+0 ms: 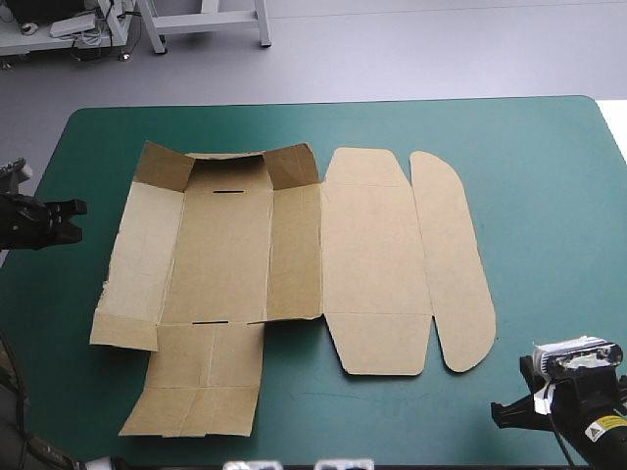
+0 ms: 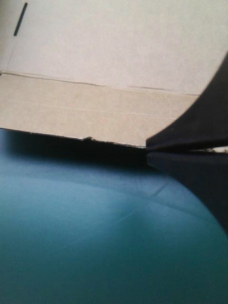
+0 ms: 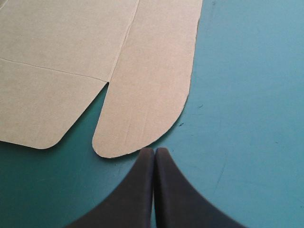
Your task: Fold the box
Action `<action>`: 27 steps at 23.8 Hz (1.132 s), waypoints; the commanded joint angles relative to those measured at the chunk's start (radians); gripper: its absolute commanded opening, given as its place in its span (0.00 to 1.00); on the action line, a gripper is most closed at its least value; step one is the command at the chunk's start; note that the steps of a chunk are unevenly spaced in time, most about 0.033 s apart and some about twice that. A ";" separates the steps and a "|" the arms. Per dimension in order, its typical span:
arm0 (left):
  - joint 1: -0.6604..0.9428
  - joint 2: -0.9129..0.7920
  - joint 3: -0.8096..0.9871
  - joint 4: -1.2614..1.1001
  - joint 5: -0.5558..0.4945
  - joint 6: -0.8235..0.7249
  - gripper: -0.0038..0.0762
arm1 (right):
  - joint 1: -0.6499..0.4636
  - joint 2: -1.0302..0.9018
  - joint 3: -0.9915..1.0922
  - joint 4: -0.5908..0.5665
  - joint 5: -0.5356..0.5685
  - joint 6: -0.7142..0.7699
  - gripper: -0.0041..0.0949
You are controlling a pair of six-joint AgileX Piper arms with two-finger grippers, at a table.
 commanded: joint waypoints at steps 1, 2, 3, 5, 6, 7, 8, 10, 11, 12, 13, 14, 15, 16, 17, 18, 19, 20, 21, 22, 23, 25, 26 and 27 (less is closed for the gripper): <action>0.004 0.008 -0.034 -0.040 0.012 0.008 0.04 | 0.000 0.009 -0.027 0.012 -0.055 -0.008 0.02; 0.004 0.019 -0.034 -0.040 0.027 0.008 0.04 | 0.000 0.009 -0.027 0.012 -0.057 -0.008 0.02; 0.004 0.034 -0.034 -0.040 0.059 0.008 0.04 | 0.000 0.009 -0.027 0.012 -0.057 -0.008 0.02; 0.005 0.050 -0.034 -0.040 0.095 0.008 0.08 | 0.000 0.009 -0.027 0.012 -0.057 -0.008 0.02; 0.005 0.054 -0.034 -0.041 0.095 0.008 0.13 | 0.000 0.009 -0.027 0.012 -0.059 -0.008 0.02; 0.005 0.054 -0.034 -0.041 0.095 0.013 0.17 | 0.000 0.009 -0.027 0.012 -0.059 -0.008 0.02; 0.005 0.054 -0.034 -0.041 0.095 0.024 0.28 | 0.000 0.009 -0.027 0.012 -0.059 -0.008 0.02; 0.005 0.058 -0.034 -0.041 0.095 0.042 0.54 | 0.000 0.009 -0.027 0.012 -0.059 -0.008 0.02; 0.005 0.058 -0.034 -0.041 0.095 0.042 0.65 | 0.000 0.009 -0.027 0.012 -0.059 -0.008 0.02; 0.005 0.060 -0.032 -0.041 0.095 0.033 0.76 | 0.000 0.009 -0.027 0.012 -0.059 -0.008 0.02; 0.005 0.060 -0.028 -0.041 0.095 0.017 0.79 | 0.000 0.009 -0.027 0.012 -0.059 -0.008 0.02; 0.005 0.060 -0.021 -0.041 0.095 0.001 0.79 | 0.000 0.009 -0.027 0.012 -0.059 -0.008 0.02; 0.005 0.060 -0.013 -0.041 0.095 -0.008 0.79 | 0.000 0.009 -0.027 0.012 -0.059 -0.008 0.02; 0.005 0.060 -0.002 -0.041 0.095 -0.010 0.78 | 0.000 0.009 -0.027 0.012 -0.059 -0.008 0.02; 0.005 0.060 0.011 -0.043 0.095 -0.010 0.77 | 0.000 0.009 -0.027 0.012 -0.059 -0.008 0.02; 0.005 0.060 0.024 -0.043 0.098 -0.010 0.76 | 0.000 0.009 -0.027 0.012 -0.059 -0.008 0.02; 0.004 0.060 0.043 -0.045 0.098 -0.010 0.75 | 0.000 0.009 -0.027 0.012 -0.059 -0.008 0.02; 0.000 0.060 0.062 -0.048 0.098 -0.010 0.74 | 0.000 0.009 -0.027 0.012 -0.059 -0.008 0.02; -0.002 0.060 0.077 -0.048 0.098 -0.010 0.72 | 0.000 0.009 -0.027 0.012 -0.059 -0.008 0.02; -0.009 0.060 0.096 -0.050 0.098 -0.007 0.71 | 0.000 0.009 -0.027 0.012 -0.059 -0.008 0.02; -0.018 0.060 0.112 -0.053 0.098 0.006 0.71 | 0.000 0.009 -0.027 0.012 -0.059 -0.008 0.02; -0.038 0.060 0.141 -0.065 0.098 0.034 0.71 | 0.000 0.009 -0.027 0.012 -0.059 -0.008 0.02; -0.052 0.060 0.151 -0.071 0.098 0.044 0.71 | 0.000 0.009 -0.027 0.012 -0.063 -0.008 0.02; -0.063 0.060 0.157 -0.073 0.098 0.053 0.71 | 0.000 0.009 -0.027 0.012 -0.065 -0.008 0.02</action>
